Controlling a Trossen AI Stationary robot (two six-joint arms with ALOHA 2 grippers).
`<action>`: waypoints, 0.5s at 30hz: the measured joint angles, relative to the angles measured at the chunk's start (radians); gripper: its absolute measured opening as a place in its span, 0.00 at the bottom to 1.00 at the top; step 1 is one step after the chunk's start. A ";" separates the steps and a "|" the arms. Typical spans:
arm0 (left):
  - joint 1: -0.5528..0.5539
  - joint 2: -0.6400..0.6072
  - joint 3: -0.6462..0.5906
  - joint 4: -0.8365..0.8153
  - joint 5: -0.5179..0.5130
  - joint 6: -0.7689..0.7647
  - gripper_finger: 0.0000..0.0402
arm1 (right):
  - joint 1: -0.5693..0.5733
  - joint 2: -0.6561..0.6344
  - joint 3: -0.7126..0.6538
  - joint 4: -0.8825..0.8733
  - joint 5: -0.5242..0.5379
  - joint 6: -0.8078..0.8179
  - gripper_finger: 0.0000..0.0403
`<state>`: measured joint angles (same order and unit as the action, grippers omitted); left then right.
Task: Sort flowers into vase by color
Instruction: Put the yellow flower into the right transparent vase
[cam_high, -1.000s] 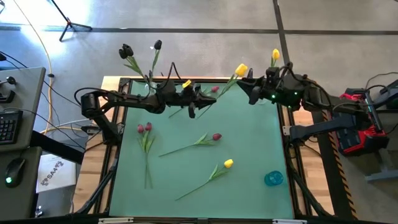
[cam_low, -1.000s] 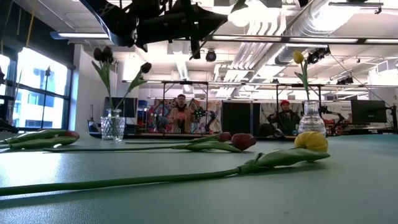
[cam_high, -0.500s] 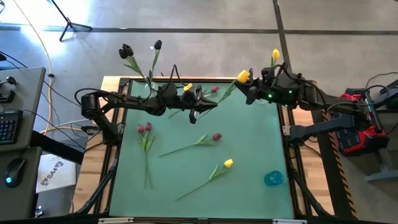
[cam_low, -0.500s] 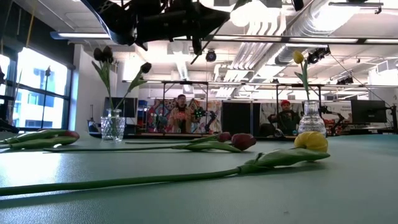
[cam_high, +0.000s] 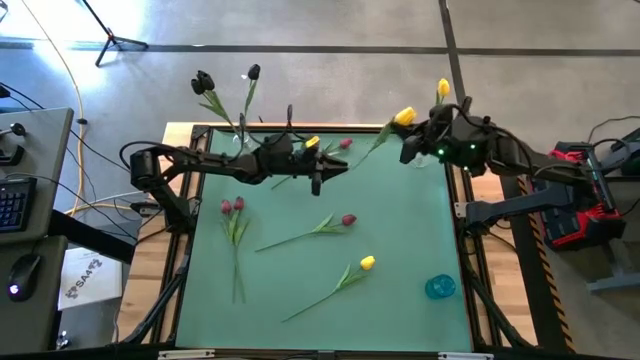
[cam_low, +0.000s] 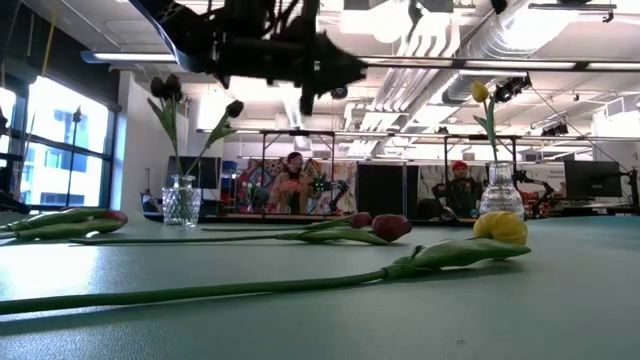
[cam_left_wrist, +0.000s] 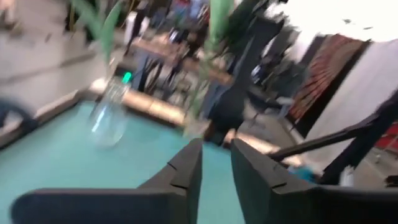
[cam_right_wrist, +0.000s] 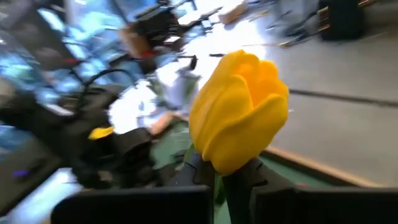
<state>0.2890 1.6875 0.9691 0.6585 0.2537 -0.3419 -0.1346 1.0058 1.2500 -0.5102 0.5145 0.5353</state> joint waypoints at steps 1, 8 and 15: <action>0.006 0.000 0.000 -0.038 -0.007 -0.008 0.21 | -0.003 -0.003 0.017 -0.040 0.033 -0.019 0.01; 0.044 0.000 0.000 -0.285 -0.057 -0.031 0.32 | -0.041 -0.007 0.168 -0.336 0.243 -0.076 0.00; 0.066 0.000 0.000 -0.343 -0.057 -0.023 0.32 | -0.127 -0.007 0.281 -0.544 0.322 -0.091 0.00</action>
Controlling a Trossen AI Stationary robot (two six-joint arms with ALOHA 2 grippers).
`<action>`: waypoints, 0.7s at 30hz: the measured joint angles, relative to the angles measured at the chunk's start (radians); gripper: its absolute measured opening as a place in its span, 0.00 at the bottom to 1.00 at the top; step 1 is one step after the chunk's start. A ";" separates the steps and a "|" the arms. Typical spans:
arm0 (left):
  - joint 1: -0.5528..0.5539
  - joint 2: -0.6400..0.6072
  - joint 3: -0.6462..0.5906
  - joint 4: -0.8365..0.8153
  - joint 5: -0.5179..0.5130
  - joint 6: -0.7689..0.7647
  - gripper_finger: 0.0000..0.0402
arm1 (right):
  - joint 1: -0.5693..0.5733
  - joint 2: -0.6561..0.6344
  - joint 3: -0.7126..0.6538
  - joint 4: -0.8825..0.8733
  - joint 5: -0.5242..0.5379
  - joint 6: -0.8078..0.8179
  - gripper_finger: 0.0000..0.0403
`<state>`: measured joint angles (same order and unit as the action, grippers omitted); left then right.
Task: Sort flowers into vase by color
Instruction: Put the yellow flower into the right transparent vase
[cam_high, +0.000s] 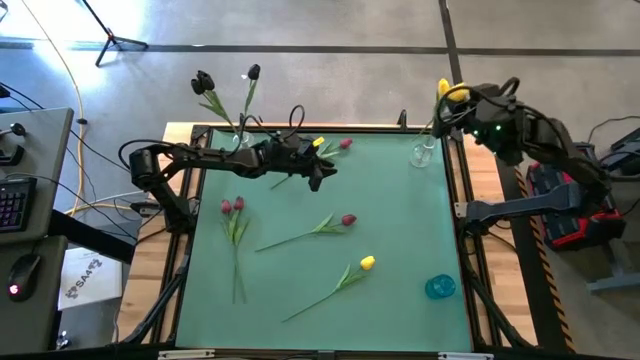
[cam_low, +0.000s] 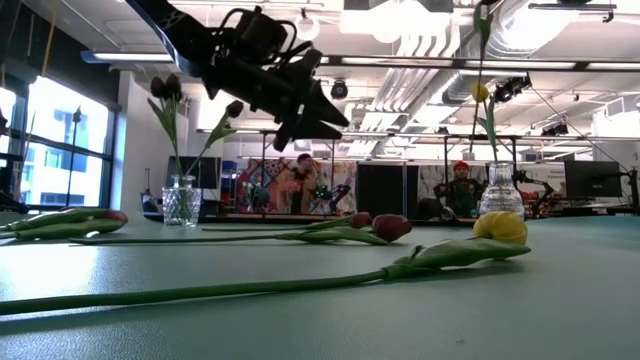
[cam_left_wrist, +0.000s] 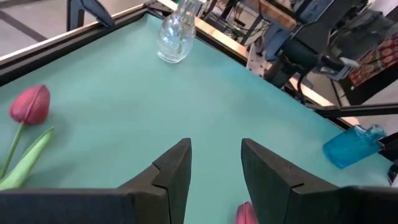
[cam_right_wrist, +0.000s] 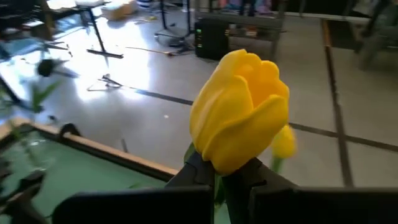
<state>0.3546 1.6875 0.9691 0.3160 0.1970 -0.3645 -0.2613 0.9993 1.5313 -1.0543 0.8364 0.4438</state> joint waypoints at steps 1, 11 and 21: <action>0.001 0.000 0.000 -0.002 0.000 0.000 0.32 | -0.016 0.000 0.010 -0.018 0.000 0.000 0.00; 0.005 0.000 0.000 0.011 -0.001 0.022 0.32 | -0.151 0.004 0.023 -0.134 -0.024 -0.017 0.00; 0.005 0.000 0.000 0.021 -0.002 0.028 0.32 | -0.214 0.021 0.023 -0.140 -0.060 -0.025 0.00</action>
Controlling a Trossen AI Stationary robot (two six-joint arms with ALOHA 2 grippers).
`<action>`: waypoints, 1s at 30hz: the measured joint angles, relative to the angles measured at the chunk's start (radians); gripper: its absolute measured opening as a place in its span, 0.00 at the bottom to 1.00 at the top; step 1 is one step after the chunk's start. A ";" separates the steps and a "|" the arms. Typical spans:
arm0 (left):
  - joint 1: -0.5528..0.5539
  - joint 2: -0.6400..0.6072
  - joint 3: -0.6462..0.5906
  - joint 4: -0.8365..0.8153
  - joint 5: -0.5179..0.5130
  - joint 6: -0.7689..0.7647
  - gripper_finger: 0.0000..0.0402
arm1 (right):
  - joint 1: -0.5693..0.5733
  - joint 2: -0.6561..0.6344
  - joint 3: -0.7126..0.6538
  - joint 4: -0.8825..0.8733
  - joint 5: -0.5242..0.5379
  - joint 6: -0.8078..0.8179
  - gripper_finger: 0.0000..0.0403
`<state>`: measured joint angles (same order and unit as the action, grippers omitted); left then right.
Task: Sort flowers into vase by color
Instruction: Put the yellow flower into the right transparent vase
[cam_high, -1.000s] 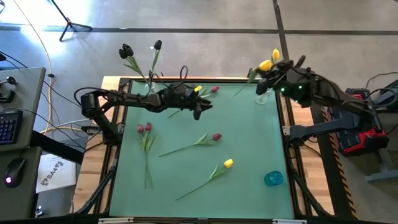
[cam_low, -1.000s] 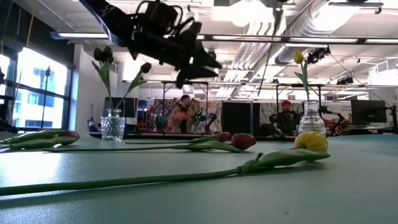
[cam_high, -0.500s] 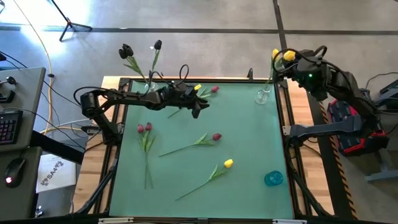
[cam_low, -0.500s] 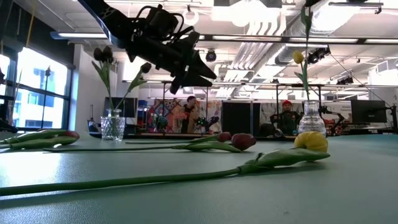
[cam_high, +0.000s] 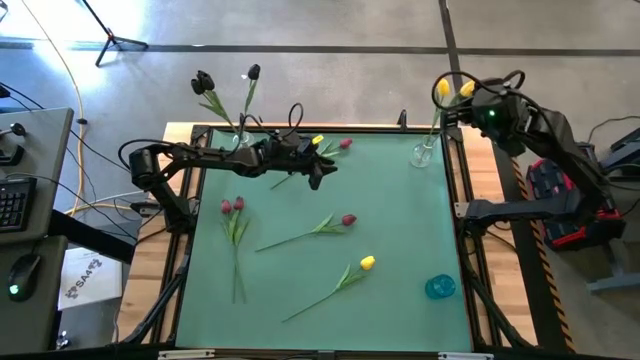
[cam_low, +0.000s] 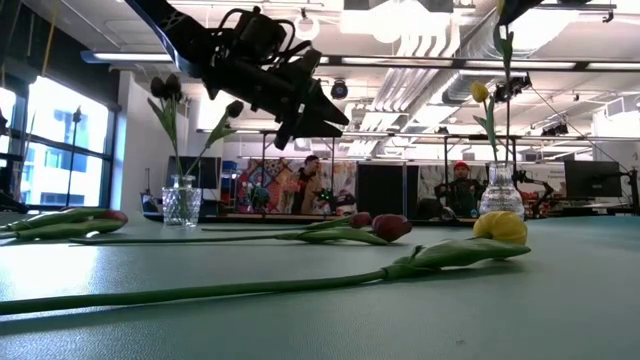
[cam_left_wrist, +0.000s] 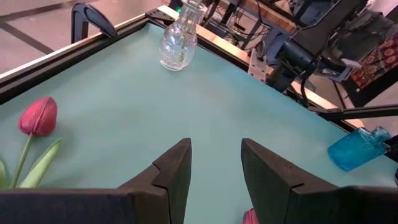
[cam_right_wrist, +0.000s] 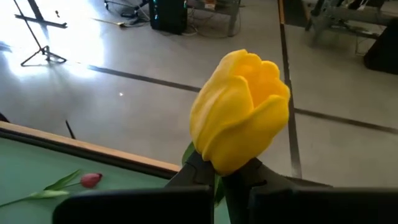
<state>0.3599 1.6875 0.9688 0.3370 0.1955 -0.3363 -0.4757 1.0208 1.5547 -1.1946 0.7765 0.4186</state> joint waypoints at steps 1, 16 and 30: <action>0.000 0.000 0.000 0.000 0.000 0.000 0.32 | -0.009 0.006 0.000 0.000 -0.005 0.002 0.00; -0.003 0.000 0.000 0.005 0.002 0.033 0.32 | -0.134 0.021 -0.091 0.039 -0.063 0.078 0.33; -0.033 -0.012 -0.001 0.087 0.066 0.062 0.32 | -0.158 0.017 0.038 0.029 -0.139 0.070 0.51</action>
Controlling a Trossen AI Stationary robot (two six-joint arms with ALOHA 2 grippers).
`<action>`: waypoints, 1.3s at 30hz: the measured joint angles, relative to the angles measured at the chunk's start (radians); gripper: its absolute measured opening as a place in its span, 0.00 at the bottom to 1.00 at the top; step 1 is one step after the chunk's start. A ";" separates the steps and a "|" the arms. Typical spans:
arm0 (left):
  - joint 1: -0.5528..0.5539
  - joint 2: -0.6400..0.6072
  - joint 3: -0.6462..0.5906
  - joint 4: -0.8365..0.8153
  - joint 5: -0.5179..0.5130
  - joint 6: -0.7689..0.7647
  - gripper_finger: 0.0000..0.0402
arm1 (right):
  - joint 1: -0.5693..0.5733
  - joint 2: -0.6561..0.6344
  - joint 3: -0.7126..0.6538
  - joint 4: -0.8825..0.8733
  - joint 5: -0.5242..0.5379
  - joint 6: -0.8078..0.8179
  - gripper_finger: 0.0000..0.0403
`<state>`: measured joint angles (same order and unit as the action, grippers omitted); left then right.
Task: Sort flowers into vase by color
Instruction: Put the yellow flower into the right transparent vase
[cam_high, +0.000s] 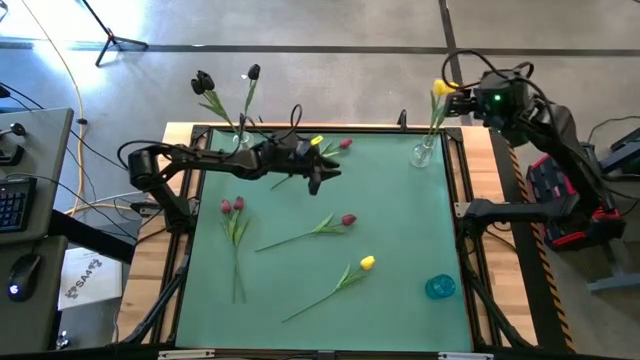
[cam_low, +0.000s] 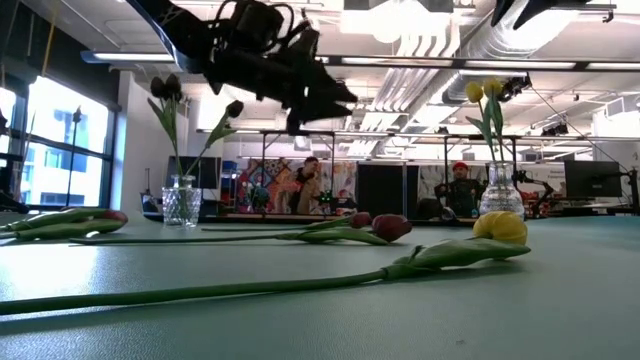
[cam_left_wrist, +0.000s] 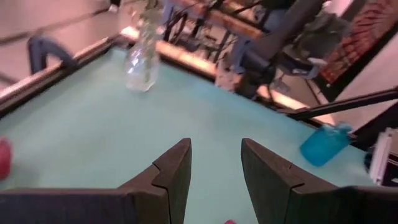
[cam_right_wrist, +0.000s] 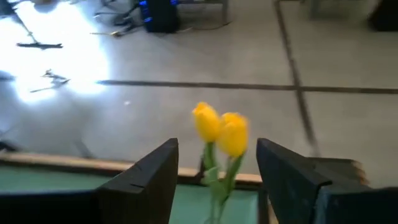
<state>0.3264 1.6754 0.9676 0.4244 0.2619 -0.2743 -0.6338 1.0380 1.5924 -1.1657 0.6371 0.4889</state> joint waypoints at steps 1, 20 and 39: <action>-0.008 -0.007 0.000 0.003 0.000 0.014 0.32 | 0.005 -0.001 0.009 -0.007 -0.024 0.000 0.51; -0.405 -0.002 0.001 -0.072 -0.225 -0.063 0.32 | 0.290 -0.110 -0.148 -0.041 -0.405 0.098 0.51; -0.570 0.401 0.181 0.004 -0.297 -0.449 0.32 | 0.605 -0.109 -0.356 0.136 -0.440 0.165 0.51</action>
<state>-0.2432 2.0767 1.1482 0.4280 -0.0353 -0.7237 -0.0288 0.9286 1.2361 -1.0295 0.1966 0.6538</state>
